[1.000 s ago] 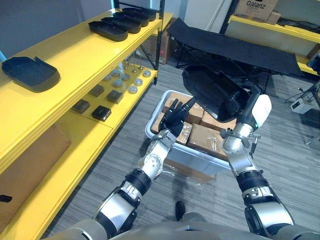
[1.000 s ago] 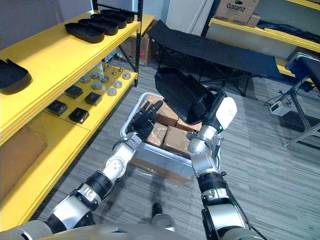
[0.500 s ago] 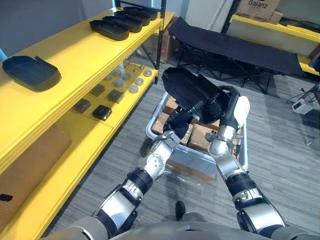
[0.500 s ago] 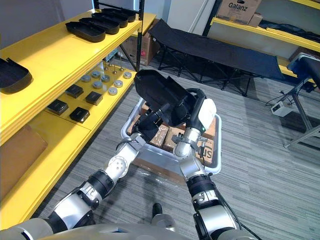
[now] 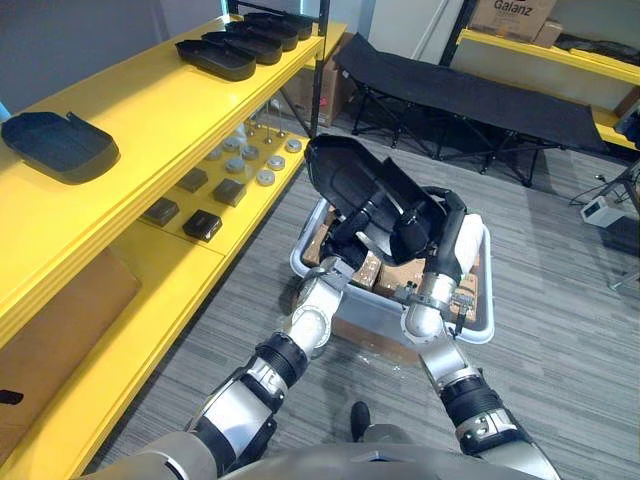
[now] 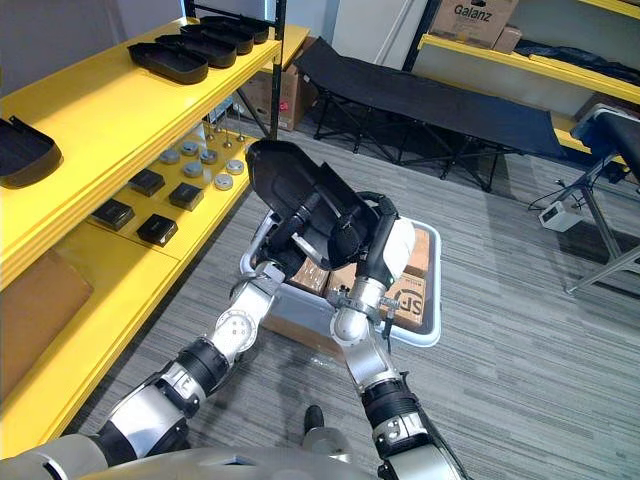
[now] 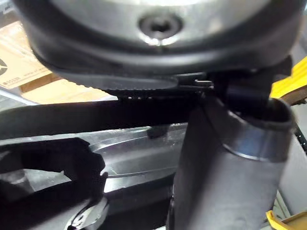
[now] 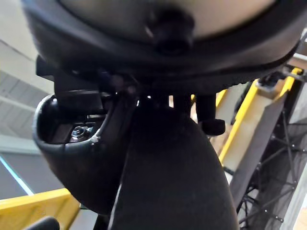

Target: Walk over and take three plastic housings, then place them on the shelf

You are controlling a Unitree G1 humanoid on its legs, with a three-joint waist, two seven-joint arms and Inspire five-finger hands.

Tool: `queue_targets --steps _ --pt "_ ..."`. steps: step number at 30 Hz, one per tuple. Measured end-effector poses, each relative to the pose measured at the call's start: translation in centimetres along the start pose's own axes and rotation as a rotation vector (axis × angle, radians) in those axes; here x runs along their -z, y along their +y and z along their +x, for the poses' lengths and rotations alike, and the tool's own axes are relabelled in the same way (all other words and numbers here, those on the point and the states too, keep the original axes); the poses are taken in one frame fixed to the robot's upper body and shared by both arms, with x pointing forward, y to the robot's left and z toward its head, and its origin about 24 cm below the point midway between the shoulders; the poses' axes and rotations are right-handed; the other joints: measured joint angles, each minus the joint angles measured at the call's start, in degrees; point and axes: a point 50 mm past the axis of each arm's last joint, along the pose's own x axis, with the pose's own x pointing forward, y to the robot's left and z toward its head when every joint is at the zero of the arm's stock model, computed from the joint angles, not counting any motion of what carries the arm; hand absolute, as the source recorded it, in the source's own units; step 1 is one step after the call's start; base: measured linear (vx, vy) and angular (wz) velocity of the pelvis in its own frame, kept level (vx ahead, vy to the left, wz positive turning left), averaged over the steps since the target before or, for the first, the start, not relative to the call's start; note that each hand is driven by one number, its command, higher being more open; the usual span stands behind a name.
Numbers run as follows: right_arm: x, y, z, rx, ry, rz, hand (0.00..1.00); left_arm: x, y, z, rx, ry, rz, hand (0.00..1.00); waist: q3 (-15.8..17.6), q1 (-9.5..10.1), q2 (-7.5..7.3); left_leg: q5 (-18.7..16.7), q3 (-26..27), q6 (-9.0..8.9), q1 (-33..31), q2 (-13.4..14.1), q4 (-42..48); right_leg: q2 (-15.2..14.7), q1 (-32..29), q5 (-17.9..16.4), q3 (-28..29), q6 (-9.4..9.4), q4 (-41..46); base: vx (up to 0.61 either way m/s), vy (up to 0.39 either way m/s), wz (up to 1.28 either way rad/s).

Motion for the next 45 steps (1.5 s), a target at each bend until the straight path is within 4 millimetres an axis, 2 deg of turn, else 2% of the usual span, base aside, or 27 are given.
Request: queue_targets --steps 5,14,15,22,26,32,35,38,42,45 --pt "-0.6 0.3 -0.9 -0.009 -0.013 0.035 0.0 -0.4 0.1 0.0 -0.007 -0.024 -0.01 0.0 0.05 0.05 -0.09 -0.03 0.03 -0.04 -0.08 0.01 0.0 0.0 -0.07 0.0 -0.03 0.0 -0.04 0.0 0.0 0.0" --pt "-2.1 0.1 -1.8 0.014 -0.093 0.103 0.0 -0.5 0.4 0.1 0.038 0.032 -0.007 0.0 0.1 -0.03 -0.5 -0.06 0.15 -0.05 -0.05 -0.02 0.01 -0.04 -0.06 0.01 -0.01 0.0 -0.05 0.0 0.0 0.0" --pt "-2.1 0.1 -2.0 0.013 -0.096 0.11 1.0 -0.6 0.4 0.1 0.053 0.032 -0.005 0.0 0.08 -0.17 -0.53 -0.06 0.2 -0.05 -0.02 -0.02 0.01 -0.04 -0.06 0.01 0.02 0.0 -0.05 0.0 0.0 0.0" --pt "-2.4 0.6 -2.2 -0.103 -0.08 0.211 1.0 -1.7 0.9 0.0 0.065 -0.028 0.07 0.0 0.04 -1.02 -0.63 -0.08 0.37 -0.05 0.04 0.01 0.01 -0.11 -0.07 0.02 0.17 0.0 -0.13 0.0 0.0 0.0" --pt "-2.1 0.3 -2.4 -0.194 -0.014 0.29 1.0 -2.9 0.7 -0.4 0.062 -0.112 0.219 0.0 0.04 -0.86 -0.62 -0.1 -0.11 -0.03 -0.21 0.01 0.01 -0.2 -0.06 0.02 -0.14 0.0 -0.15 0.0 0.0 0.03" --pt "-2.3 -0.1 -2.2 -0.349 0.049 0.423 1.0 -4.9 0.4 -2.3 0.021 -0.262 0.478 0.0 0.03 -0.41 -0.59 -0.08 -2.08 0.05 -1.19 -0.02 0.02 -0.16 0.05 0.01 -1.42 0.01 -0.17 0.0 -0.003 0.12" --pt "-2.5 -0.7 -2.4 -0.427 0.093 0.542 1.0 -6.1 0.5 -3.8 -0.039 -0.376 0.649 0.0 -0.16 0.1 -0.2 0.0 -2.33 0.13 -1.35 -0.12 0.04 -0.11 0.23 -0.01 -2.07 0.03 -0.1 0.0 0.002 0.09" --pt "-2.0 -1.6 -2.6 -0.497 0.138 0.677 1.0 -8.4 1.4 -4.8 -0.164 -0.515 0.812 0.0 -0.31 0.42 0.59 0.02 -2.58 0.16 -1.2 -0.14 0.02 -0.12 0.61 -0.07 -2.39 0.03 -0.01 -0.01 0.005 0.06" --pt "-0.4 -3.8 -2.6 -0.493 0.198 0.774 1.0 -11.5 3.1 -6.4 -0.358 -0.681 1.05 0.0 -0.82 0.35 2.15 -0.15 -2.58 -0.07 -1.21 -0.09 0.0 -0.12 0.67 -0.58 -2.72 -0.06 0.12 -0.03 0.001 0.03" --pt "1.1 -5.5 -2.9 -0.499 0.235 0.792 1.0 -12.6 4.1 -7.5 -0.455 -0.751 1.181 0.0 -1.29 0.38 2.94 -0.18 -2.15 -0.09 -1.29 0.0 0.0 -0.01 0.16 -0.83 -2.24 -0.43 0.17 -0.02 -0.001 -0.06"
